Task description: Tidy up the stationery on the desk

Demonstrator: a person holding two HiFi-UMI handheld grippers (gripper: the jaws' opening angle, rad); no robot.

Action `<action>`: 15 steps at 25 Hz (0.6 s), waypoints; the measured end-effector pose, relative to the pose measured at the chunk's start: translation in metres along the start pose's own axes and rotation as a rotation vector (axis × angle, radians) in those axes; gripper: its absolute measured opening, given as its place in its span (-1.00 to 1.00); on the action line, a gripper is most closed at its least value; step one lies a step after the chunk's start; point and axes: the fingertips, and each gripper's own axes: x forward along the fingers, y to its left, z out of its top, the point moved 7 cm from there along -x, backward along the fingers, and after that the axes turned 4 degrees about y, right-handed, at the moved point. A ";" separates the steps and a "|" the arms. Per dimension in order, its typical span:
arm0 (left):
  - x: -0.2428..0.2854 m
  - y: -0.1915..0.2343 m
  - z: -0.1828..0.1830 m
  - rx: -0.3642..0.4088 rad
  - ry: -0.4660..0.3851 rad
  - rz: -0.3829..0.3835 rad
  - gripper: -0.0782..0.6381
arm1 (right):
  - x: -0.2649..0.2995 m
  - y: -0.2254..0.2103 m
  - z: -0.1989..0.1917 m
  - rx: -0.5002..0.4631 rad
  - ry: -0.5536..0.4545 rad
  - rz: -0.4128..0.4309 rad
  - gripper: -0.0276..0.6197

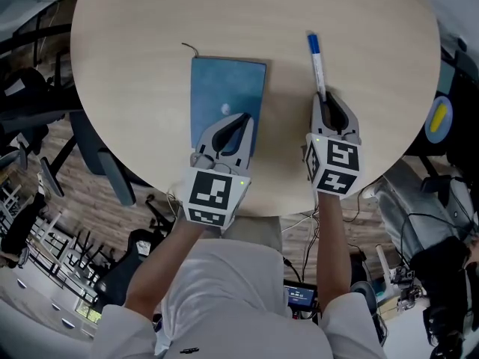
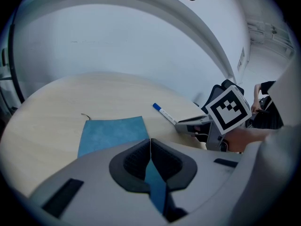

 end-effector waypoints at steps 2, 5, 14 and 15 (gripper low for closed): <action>-0.002 0.001 -0.001 0.003 0.000 -0.002 -0.72 | -0.002 0.001 0.001 0.013 -0.009 -0.006 -0.64; -0.002 0.002 -0.003 0.006 0.002 -0.002 -0.71 | -0.004 0.001 0.000 0.032 -0.020 -0.008 -0.64; -0.013 0.011 -0.004 0.011 -0.007 -0.001 -0.72 | -0.028 0.018 -0.002 0.103 -0.060 -0.006 -0.64; -0.014 0.011 -0.006 0.012 -0.007 0.000 -0.72 | -0.031 0.021 -0.004 0.110 -0.062 -0.005 -0.64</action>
